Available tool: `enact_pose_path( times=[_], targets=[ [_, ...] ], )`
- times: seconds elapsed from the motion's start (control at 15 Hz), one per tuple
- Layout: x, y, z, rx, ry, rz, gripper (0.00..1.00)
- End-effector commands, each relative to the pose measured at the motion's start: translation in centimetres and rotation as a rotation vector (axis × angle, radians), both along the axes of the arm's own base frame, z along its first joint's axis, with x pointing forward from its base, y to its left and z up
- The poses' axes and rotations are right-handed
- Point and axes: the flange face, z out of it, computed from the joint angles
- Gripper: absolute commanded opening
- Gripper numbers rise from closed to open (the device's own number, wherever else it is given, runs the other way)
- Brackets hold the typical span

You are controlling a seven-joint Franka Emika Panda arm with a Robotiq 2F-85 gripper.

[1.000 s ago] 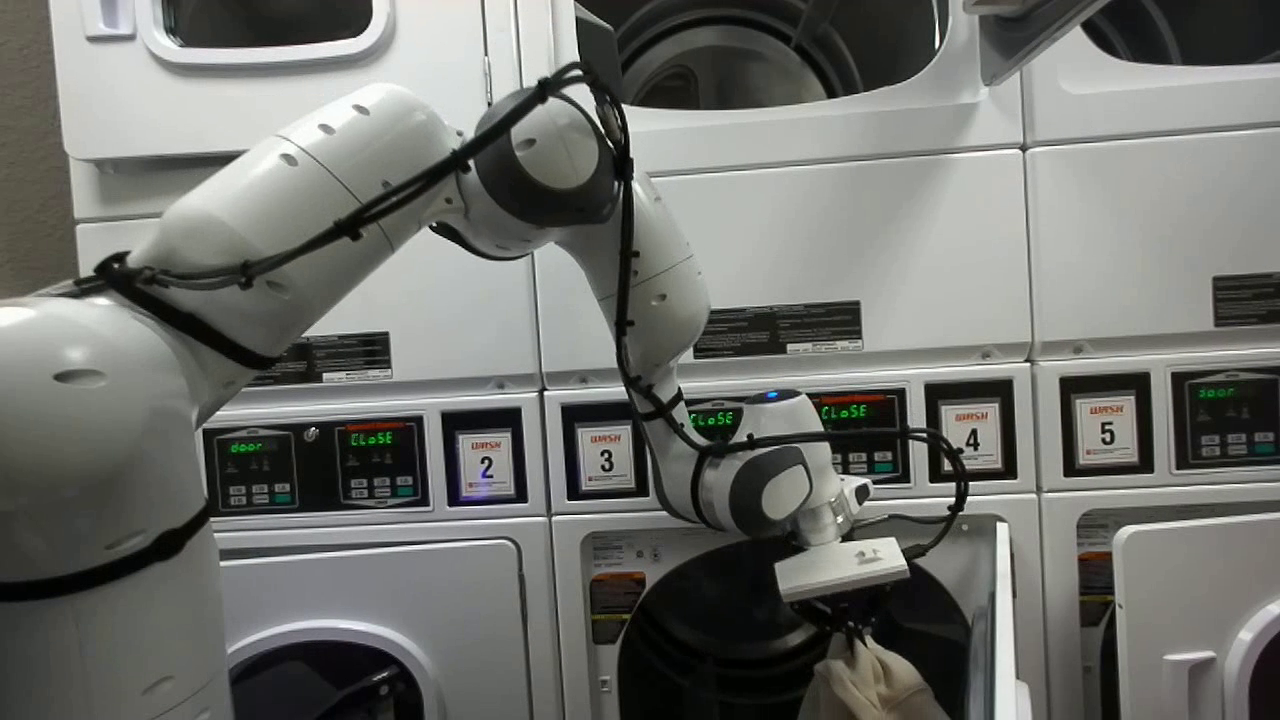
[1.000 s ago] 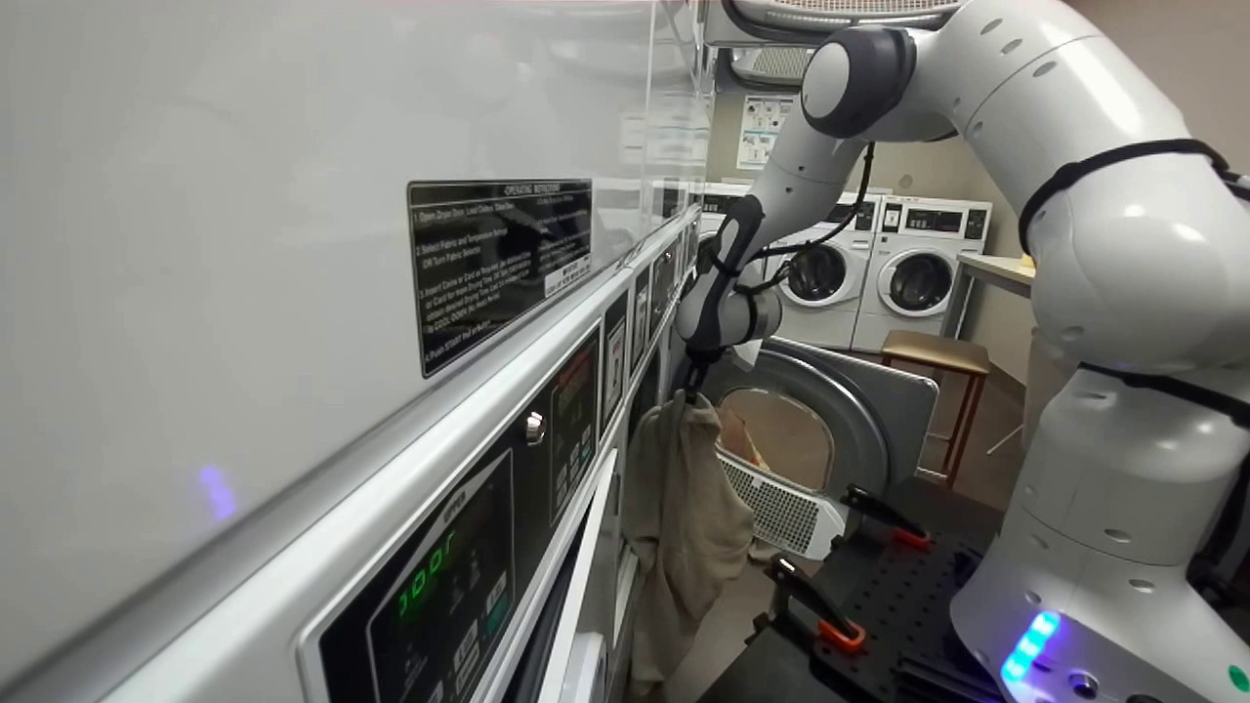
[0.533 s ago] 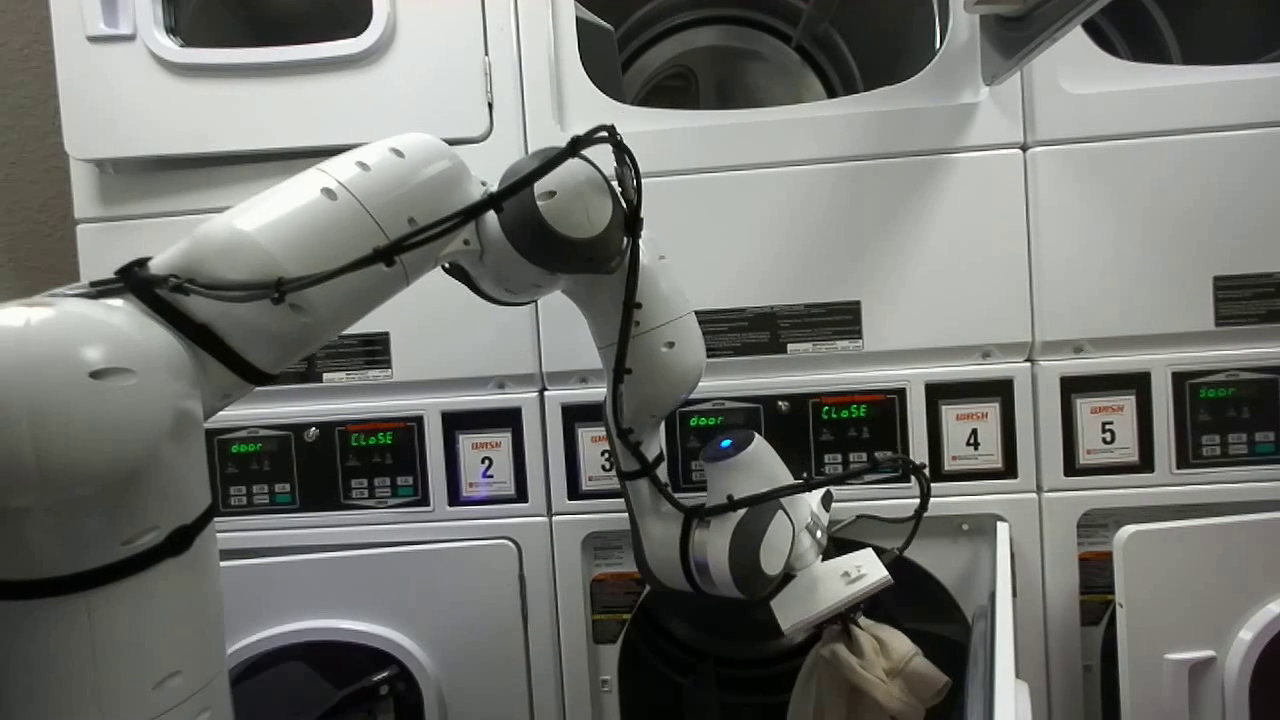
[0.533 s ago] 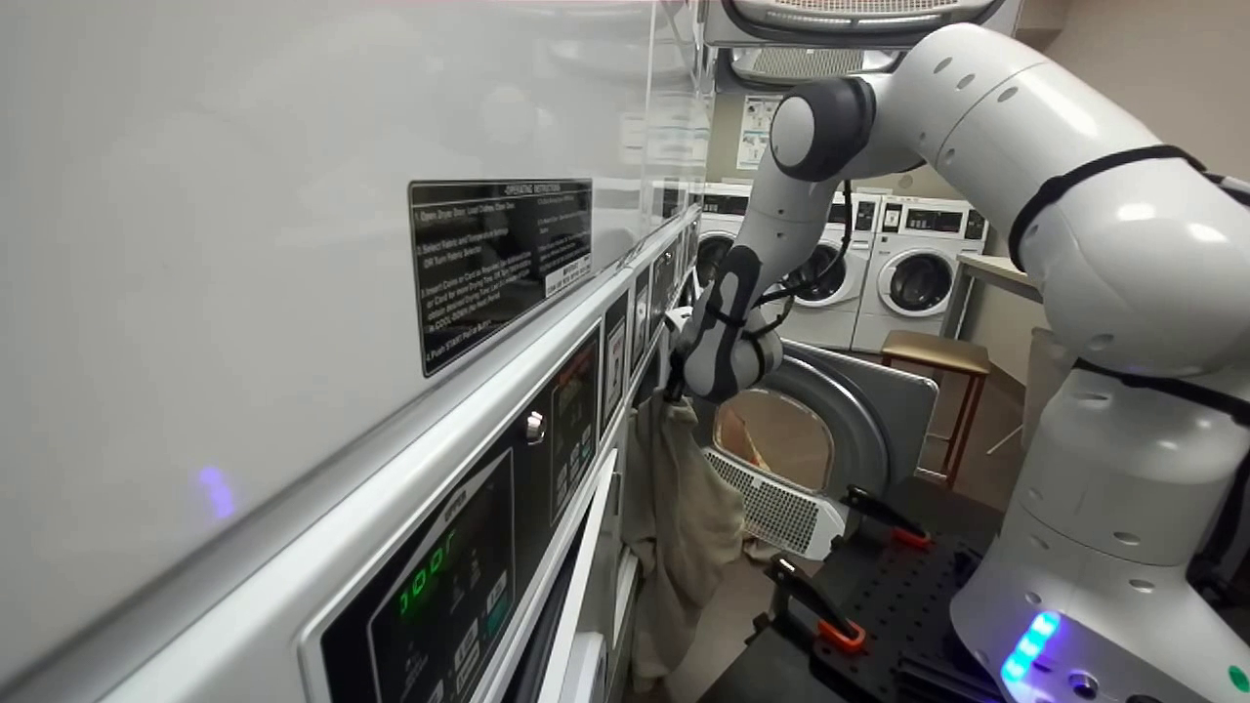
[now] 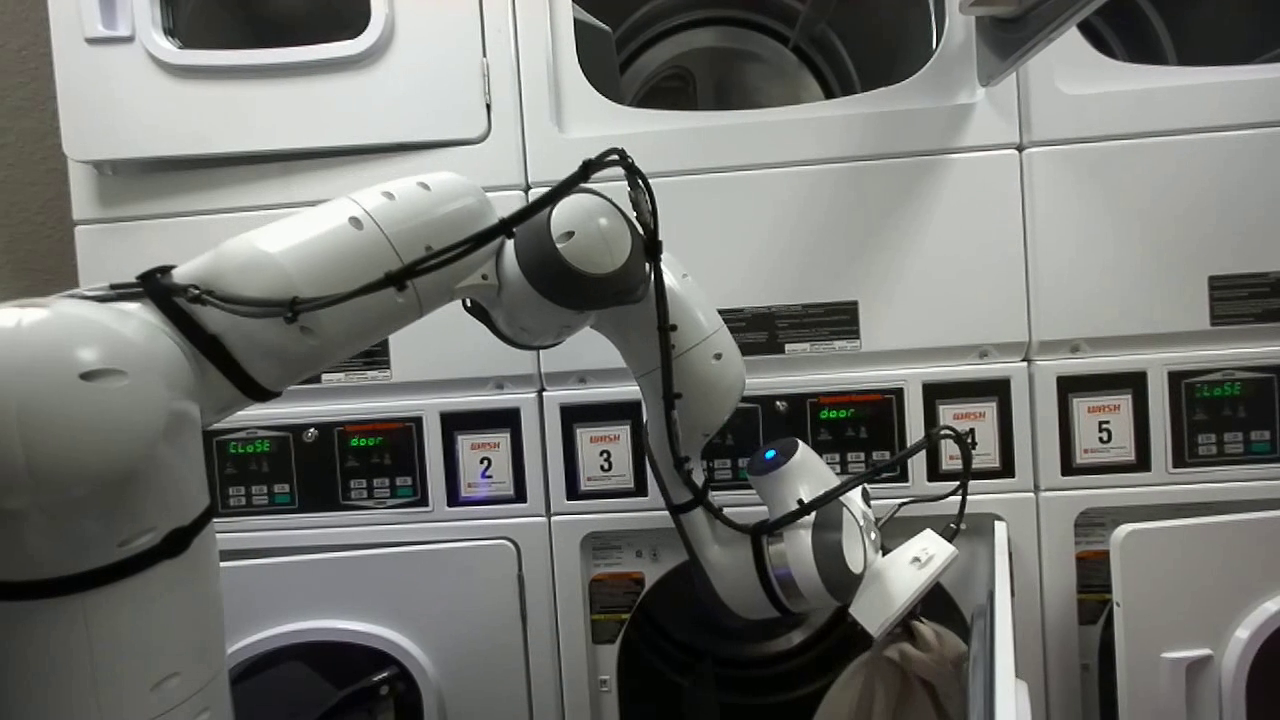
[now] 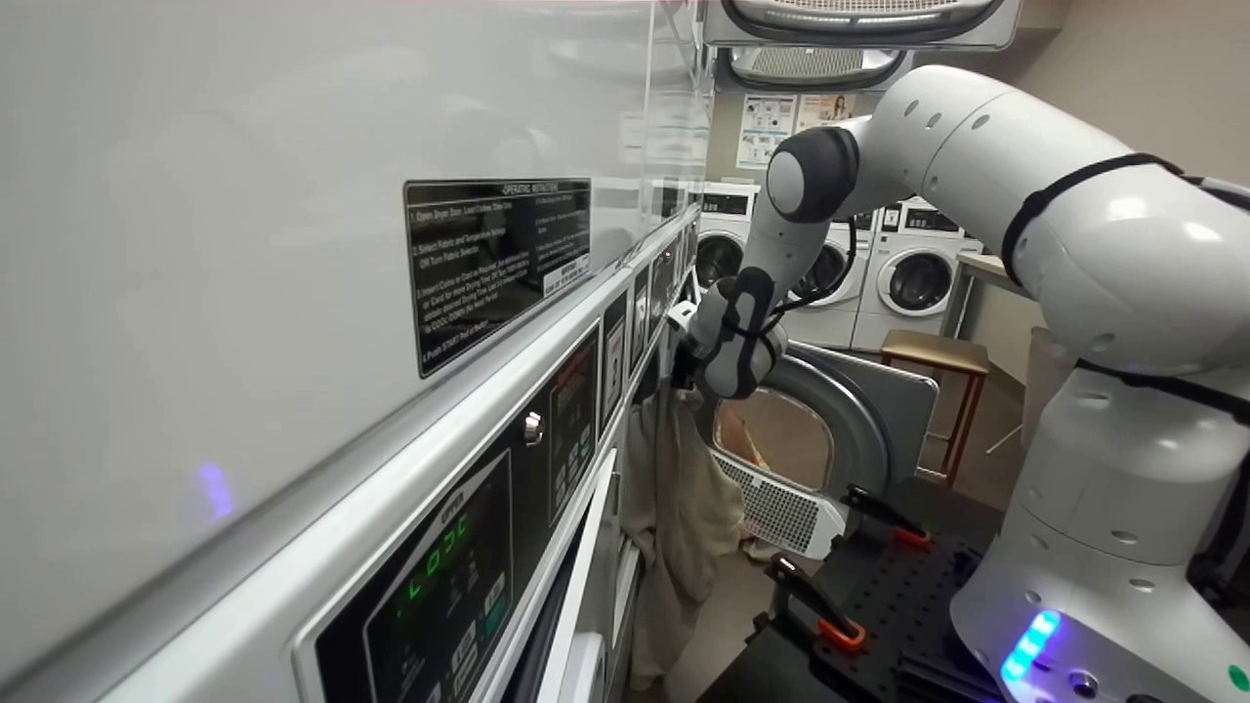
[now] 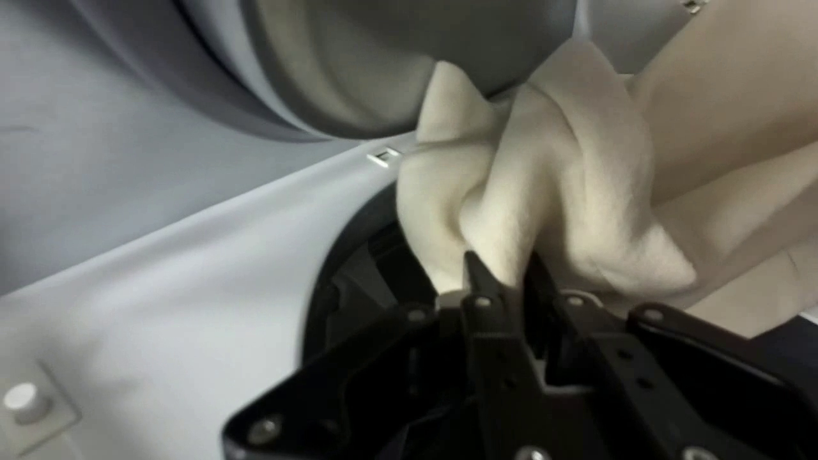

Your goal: Remove the item of clothing from the upper middle dryer and place it inside the bottom right dryer

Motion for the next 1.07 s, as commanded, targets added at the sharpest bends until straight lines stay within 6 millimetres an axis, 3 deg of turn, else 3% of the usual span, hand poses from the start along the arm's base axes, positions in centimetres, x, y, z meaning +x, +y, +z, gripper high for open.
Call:
enact_pose_path(
  times=[0.0, 0.2, 0.33, 0.47, 0.8, 1.0],
  targets=[
    [3.9, -0.8, 1.3, -0.086, -0.069, 0.101, 0.48],
    [5.7, -3.1, 3.9, -0.113, -0.155, 0.105, 0.70],
    [4.8, -3.1, 5.3, -0.045, -0.169, 0.034, 0.86],
    [2.0, -2.3, 6.5, 0.001, -0.123, -0.019, 0.99],
    [-0.4, 0.0, 9.7, 0.082, 0.088, -0.108, 1.00],
    [-2.3, 1.4, 13.0, 0.134, 0.222, -0.162, 1.00]
  ],
)
